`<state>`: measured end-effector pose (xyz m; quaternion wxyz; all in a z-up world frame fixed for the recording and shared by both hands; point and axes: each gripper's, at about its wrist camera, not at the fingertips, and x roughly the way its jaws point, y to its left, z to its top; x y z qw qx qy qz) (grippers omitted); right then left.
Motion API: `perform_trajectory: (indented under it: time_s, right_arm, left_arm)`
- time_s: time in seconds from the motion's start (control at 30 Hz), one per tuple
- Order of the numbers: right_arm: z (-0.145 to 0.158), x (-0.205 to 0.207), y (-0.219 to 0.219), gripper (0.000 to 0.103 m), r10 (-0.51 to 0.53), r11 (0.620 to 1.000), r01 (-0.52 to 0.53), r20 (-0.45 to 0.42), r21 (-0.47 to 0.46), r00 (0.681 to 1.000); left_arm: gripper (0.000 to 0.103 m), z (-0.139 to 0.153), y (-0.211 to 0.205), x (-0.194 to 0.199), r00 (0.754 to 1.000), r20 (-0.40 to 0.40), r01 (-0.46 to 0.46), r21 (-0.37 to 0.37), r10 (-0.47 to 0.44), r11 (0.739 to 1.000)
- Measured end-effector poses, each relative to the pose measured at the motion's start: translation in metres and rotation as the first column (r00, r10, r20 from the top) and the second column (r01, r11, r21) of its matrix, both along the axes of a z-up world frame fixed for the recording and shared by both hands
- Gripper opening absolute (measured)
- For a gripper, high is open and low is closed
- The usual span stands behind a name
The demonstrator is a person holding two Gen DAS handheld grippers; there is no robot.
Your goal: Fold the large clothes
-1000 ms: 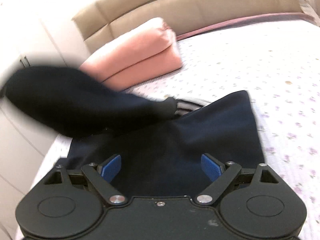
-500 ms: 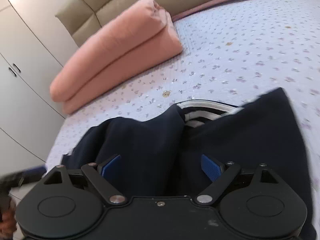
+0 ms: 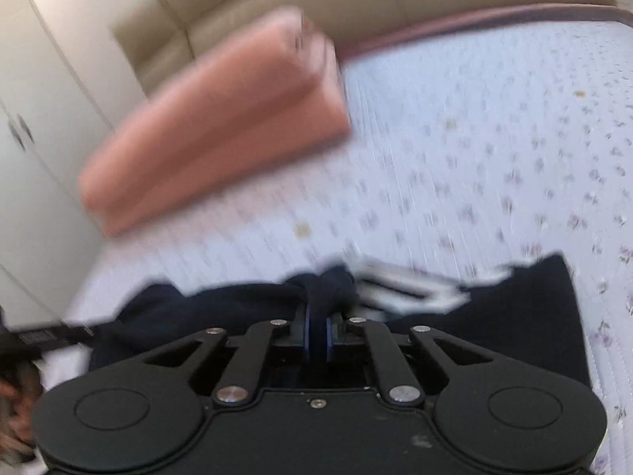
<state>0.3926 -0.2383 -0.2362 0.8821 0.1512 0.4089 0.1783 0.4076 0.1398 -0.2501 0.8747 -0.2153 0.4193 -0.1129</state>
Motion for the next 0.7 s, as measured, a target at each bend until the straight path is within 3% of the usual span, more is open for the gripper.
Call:
perform_trajectory:
  time_s: [0.03,0.07,0.13,0.2,0.23,0.3,0.33,0.37,0.4,0.43,0.5,0.57,0.6,0.7]
  right_arm:
    - [-0.001,-0.004,-0.006,0.035,-0.018,0.998,0.019,-0.019,0.054,1.0]
    - [-0.001,-0.009,-0.015,0.039,-0.036,0.991,0.041,-0.045,0.125,0.998]
    - [-0.003,-0.024,-0.03,0.075,-0.021,0.964,0.047,-0.102,0.261,0.995]
    - [-0.007,-0.042,-0.033,0.081,0.039,0.949,0.011,-0.152,0.316,0.988]
    - [-0.01,-0.049,-0.029,0.08,0.075,0.955,-0.019,-0.182,0.296,0.98]
    - [-0.019,-0.065,-0.019,0.08,0.14,0.958,-0.075,-0.223,0.277,0.965]
    - [-0.022,-0.071,-0.017,0.08,0.16,0.955,-0.096,-0.217,0.28,0.963]
    - [-0.021,-0.08,-0.016,0.077,0.142,0.96,-0.092,-0.179,0.264,0.974]
    - [-0.019,-0.083,-0.016,0.026,0.125,0.967,-0.083,-0.167,0.242,0.978]
    - [-0.017,-0.086,-0.02,0.007,0.093,0.969,-0.049,-0.174,0.242,0.98]
    - [0.0,-0.099,-0.039,0.006,0.041,0.955,-0.004,-0.12,0.298,0.992]
    - [0.023,-0.114,-0.059,0.006,-0.02,0.974,0.025,-0.025,0.224,0.999]
    - [0.027,-0.118,-0.069,0.006,-0.048,0.98,0.049,-0.013,0.193,0.999]
    - [0.015,-0.122,-0.088,0.006,-0.078,0.975,0.094,-0.088,0.201,0.993]
  left_arm:
    - [0.015,-0.003,0.005,-0.004,1.0,-0.022,-0.006,-0.028,0.005,1.0]
    - [0.019,-0.004,0.01,-0.009,0.999,-0.034,-0.004,-0.052,0.002,0.999]
    - [0.041,-0.002,0.012,-0.023,0.998,-0.046,0.034,-0.081,-0.038,0.996]
    - [0.058,-0.001,0.007,-0.039,0.992,-0.057,0.103,-0.084,-0.108,0.991]
    - [0.061,-0.002,0.004,-0.047,0.989,-0.061,0.132,-0.072,-0.136,0.989]
    - [0.058,-0.007,-0.005,-0.06,0.983,-0.075,0.163,-0.047,-0.166,0.986]
    - [0.047,-0.01,-0.007,-0.063,0.983,-0.07,0.164,-0.047,-0.167,0.985]
    - [0.033,-0.012,-0.009,-0.065,0.984,-0.065,0.162,-0.062,-0.166,0.985]
    - [0.007,-0.013,-0.008,-0.066,0.985,-0.072,0.15,-0.1,-0.157,0.984]
    - [0.007,-0.011,-0.005,-0.069,0.989,-0.065,0.124,-0.153,-0.135,0.98]
    - [0.006,0.002,-0.003,-0.082,0.995,0.003,0.102,-0.187,-0.103,0.977]
    - [0.006,0.016,0.0,-0.095,0.996,0.058,0.079,-0.14,-0.072,0.987]
    - [0.006,0.016,0.005,-0.099,0.997,0.058,0.062,-0.134,-0.054,0.989]
    - [0.006,-0.002,0.022,-0.102,1.0,-0.017,-0.003,-0.142,0.001,0.99]
